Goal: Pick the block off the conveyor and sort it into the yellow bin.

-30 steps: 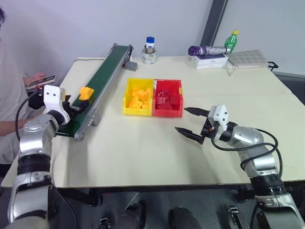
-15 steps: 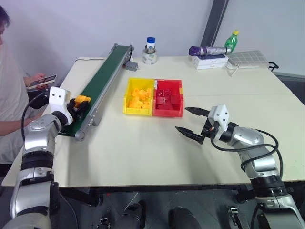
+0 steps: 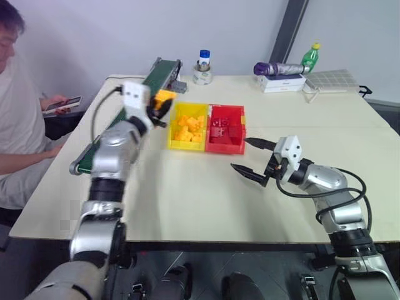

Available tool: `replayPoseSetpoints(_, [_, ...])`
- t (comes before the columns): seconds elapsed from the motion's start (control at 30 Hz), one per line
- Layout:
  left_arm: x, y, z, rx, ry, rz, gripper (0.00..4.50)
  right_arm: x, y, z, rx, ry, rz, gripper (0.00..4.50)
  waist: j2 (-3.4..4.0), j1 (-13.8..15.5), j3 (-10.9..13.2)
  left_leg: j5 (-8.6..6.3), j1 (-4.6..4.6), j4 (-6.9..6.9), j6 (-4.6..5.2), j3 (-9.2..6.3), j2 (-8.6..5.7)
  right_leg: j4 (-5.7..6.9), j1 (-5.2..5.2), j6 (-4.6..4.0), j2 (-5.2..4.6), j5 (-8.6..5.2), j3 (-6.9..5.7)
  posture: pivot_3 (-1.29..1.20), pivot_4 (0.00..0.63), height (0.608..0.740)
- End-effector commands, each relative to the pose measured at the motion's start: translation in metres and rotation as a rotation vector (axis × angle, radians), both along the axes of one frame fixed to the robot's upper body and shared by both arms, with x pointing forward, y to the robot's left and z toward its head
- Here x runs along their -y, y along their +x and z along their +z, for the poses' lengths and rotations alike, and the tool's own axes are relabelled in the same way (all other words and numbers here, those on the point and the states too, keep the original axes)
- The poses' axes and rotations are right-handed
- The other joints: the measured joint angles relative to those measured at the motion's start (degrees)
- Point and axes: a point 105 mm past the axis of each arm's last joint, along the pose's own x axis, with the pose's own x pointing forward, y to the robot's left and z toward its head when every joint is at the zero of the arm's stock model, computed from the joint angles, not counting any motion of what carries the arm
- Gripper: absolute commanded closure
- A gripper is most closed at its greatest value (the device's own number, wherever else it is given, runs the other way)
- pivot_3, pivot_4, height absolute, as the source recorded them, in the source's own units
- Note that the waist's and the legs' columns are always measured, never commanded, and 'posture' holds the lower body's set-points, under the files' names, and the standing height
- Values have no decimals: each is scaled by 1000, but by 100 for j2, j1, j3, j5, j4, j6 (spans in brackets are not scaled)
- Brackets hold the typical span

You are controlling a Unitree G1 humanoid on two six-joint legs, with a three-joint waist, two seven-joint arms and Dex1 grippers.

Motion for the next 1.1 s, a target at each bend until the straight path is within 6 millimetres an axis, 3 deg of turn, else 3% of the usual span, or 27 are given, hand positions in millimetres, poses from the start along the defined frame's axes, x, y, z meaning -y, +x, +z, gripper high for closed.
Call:
replayPoseSetpoints(0.03, [4, 16, 11, 40, 32, 89, 3172, 3, -1, 14, 59, 9, -11, 0, -2, -36, 1, 1, -1, -3, 1, 0, 1, 1, -5, 4, 1, 2, 0, 0, 150, 740])
replayPoseSetpoints(0.23, [22, 27, 8, 3, -8, 72, 3172, 10, -5, 14, 62, 4, -44, 0, -3, -88, 2, 5, -9, -8, 14, -2, -5, 0, -9, 9, -1, 2, -3, 0, 150, 740])
replayPoseSetpoints(0.3, [29, 26, 9, -8, -55, 23, 2119, 11, -6, 13, 60, 4, -49, 0, -4, -93, 2, 5, -9, -6, 15, -2, -8, 0, -7, 13, -3, 4, -3, 0, 150, 740])
replayPoseSetpoints(0.43, [23, 28, 11, 13, -20, 56, 224, 11, -7, 13, 62, 7, -58, 0, -4, -120, 3, 5, -8, -2, 15, -2, -8, 3, -7, 17, -2, 7, -3, 0, 150, 740])
replayPoseSetpoints(0.47, [18, 28, 12, 25, -6, 75, 71, 12, -6, 14, 63, 10, -62, 0, -4, -120, 3, 5, -7, -2, 15, -2, -7, 4, -7, 17, -2, 7, -3, 0, 150, 740])
replayPoseSetpoints(0.6, [-2, 17, 31, 121, -14, 49, 71, 11, -5, 12, 61, 15, -64, 0, -4, -128, 3, 5, -8, -2, 15, -2, -6, 4, -9, 17, -1, 7, -3, 0, 150, 740])
replayPoseSetpoints(0.7, [-12, -1, 30, 114, -14, -26, 71, 10, -5, 12, 58, 17, -60, 0, -2, -120, 2, 5, -8, -4, 15, -3, -7, 4, -8, 17, -1, 7, -2, 0, 150, 740])
replayPoseSetpoints(0.93, [-49, -85, 7, 51, 203, -192, 71, 15, -2, 12, 56, 5, -53, 0, 2, -181, 3, 5, 3, -11, 14, 0, 2, 8, -9, 10, 5, 7, 11, 0, 150, 740])
replayPoseSetpoints(1.1, [-81, -113, 4, 15, 268, -117, 71, 18, 1, 11, 57, 0, -54, 0, 5, -76, 2, -4, 15, -9, 2, -3, 6, 0, -8, -22, 5, -5, 9, 0, 150, 740])
